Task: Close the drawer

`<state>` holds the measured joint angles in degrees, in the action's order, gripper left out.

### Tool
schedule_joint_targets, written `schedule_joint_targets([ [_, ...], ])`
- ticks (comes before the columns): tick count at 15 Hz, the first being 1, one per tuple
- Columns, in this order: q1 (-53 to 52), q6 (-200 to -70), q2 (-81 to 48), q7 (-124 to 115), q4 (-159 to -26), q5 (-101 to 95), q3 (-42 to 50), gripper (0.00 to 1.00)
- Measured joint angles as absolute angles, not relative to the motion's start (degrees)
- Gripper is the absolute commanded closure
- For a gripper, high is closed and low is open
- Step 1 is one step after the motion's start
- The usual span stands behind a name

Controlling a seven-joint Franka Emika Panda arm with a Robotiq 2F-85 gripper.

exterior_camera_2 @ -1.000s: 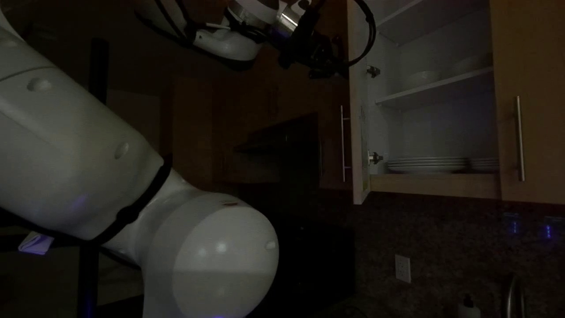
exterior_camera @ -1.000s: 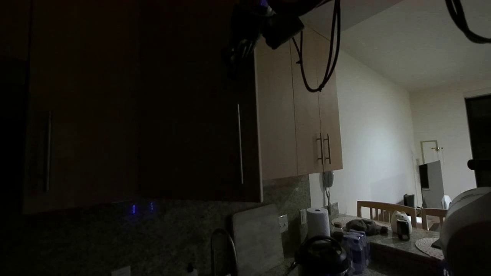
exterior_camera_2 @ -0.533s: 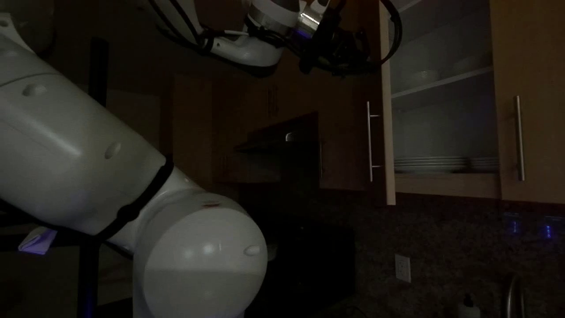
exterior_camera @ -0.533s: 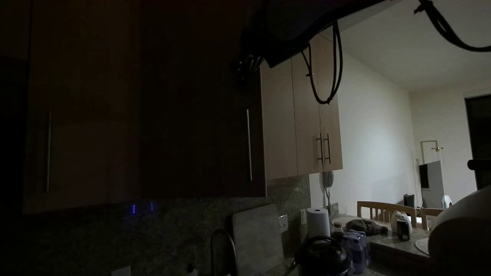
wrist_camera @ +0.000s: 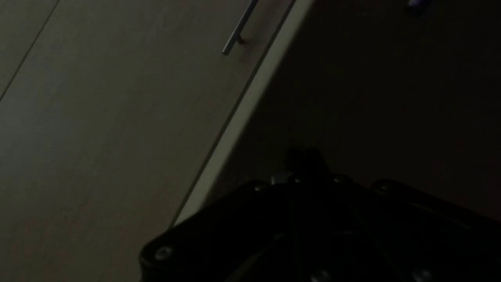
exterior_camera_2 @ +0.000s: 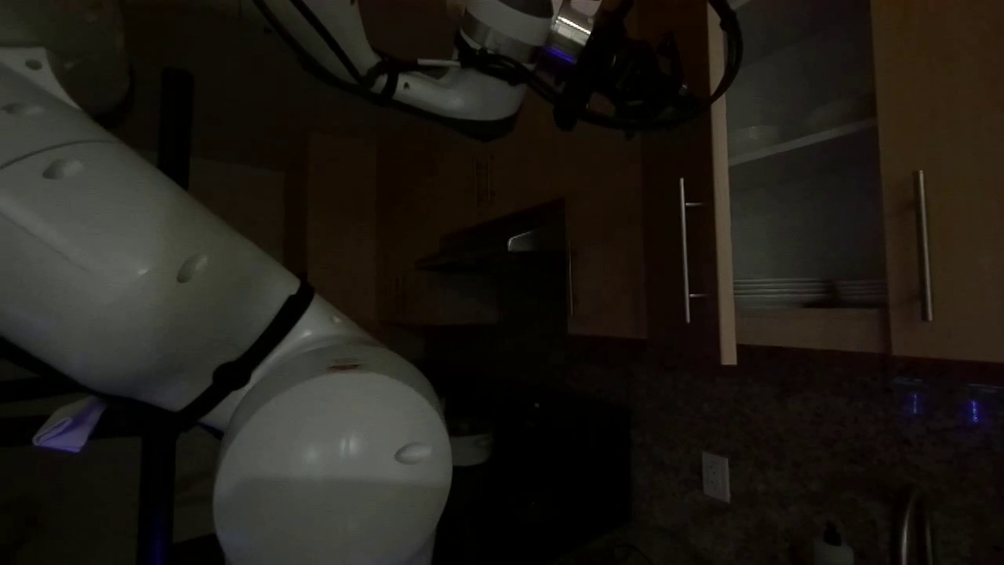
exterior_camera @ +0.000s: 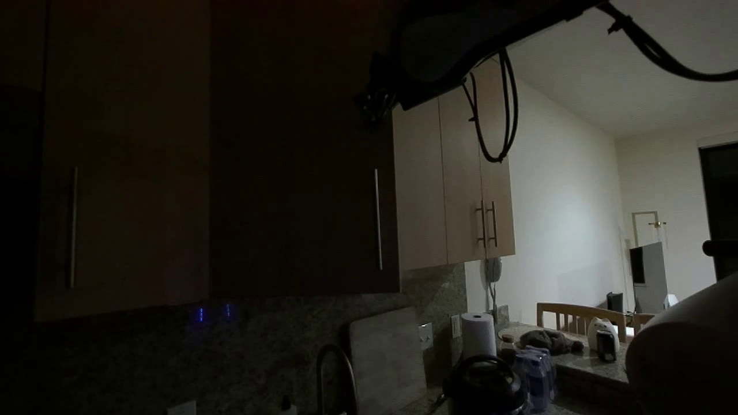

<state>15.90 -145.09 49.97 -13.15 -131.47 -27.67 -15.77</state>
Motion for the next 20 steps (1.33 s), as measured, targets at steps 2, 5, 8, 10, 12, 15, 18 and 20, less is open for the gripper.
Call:
schedule_joint_targets([
  [2,17.7,-146.2,50.0,-15.3,-131.5,-27.7,-16.5,0.93],
  [5,20.2,-147.0,50.1,-19.1,-131.5,-27.7,-17.5,0.93],
  [8,21.8,-148.0,50.2,-22.0,-131.5,-27.7,-18.0,0.93],
  [10,22.9,-149.2,50.2,-23.6,-131.4,-27.7,-18.1,0.93],
  [12,24.2,-150.6,50.2,-24.6,-131.4,-27.7,-18.2,0.93],
  [15,26.8,-153.0,50.2,-25.7,-131.2,-27.7,-18.7,0.93],
  [18,29.3,-154.6,50.1,-26.2,-131.0,-27.6,-19.4,0.93],
  [20,31.0,-155.3,49.8,-26.2,-130.8,-27.5,-19.8,0.93],
])
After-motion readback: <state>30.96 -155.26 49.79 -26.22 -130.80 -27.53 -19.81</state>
